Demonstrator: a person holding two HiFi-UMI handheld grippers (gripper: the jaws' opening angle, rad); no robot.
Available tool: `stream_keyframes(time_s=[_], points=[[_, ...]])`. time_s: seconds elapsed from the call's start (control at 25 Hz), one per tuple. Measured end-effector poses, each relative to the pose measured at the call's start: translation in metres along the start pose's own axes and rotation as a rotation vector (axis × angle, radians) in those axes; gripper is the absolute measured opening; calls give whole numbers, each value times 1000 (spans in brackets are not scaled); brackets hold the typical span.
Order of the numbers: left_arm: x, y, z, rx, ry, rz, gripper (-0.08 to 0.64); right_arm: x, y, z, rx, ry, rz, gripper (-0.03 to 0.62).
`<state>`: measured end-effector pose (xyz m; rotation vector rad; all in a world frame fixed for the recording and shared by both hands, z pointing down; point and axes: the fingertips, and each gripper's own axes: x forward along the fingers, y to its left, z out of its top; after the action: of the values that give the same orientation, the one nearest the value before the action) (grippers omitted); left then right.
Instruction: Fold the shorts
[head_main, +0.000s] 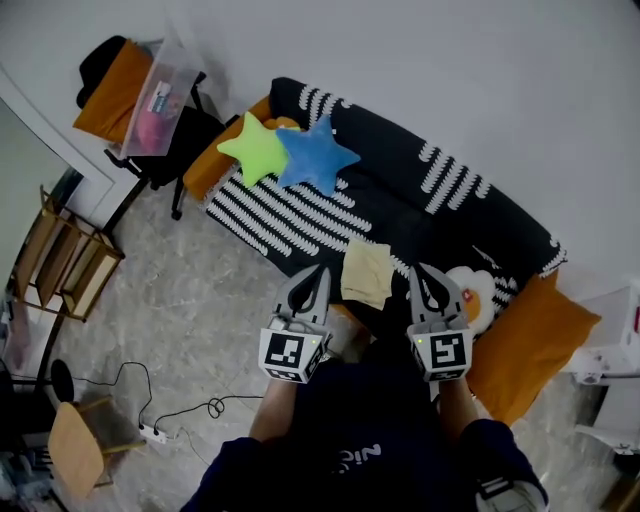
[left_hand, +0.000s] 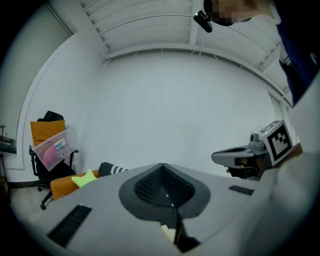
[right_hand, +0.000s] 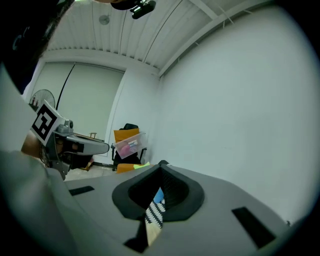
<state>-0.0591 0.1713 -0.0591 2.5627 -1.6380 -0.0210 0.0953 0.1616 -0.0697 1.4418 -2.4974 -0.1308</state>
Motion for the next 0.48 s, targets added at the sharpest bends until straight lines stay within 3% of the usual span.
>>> stream_keyframes(time_s=[0.24, 0.48], points=[[-5, 0, 8, -32, -28, -15, 2, -7, -4, 2, 28, -14, -38, 8], [-10, -1, 7, -9, -15, -25, 2, -18, 2, -9, 40, 17, -66, 8]])
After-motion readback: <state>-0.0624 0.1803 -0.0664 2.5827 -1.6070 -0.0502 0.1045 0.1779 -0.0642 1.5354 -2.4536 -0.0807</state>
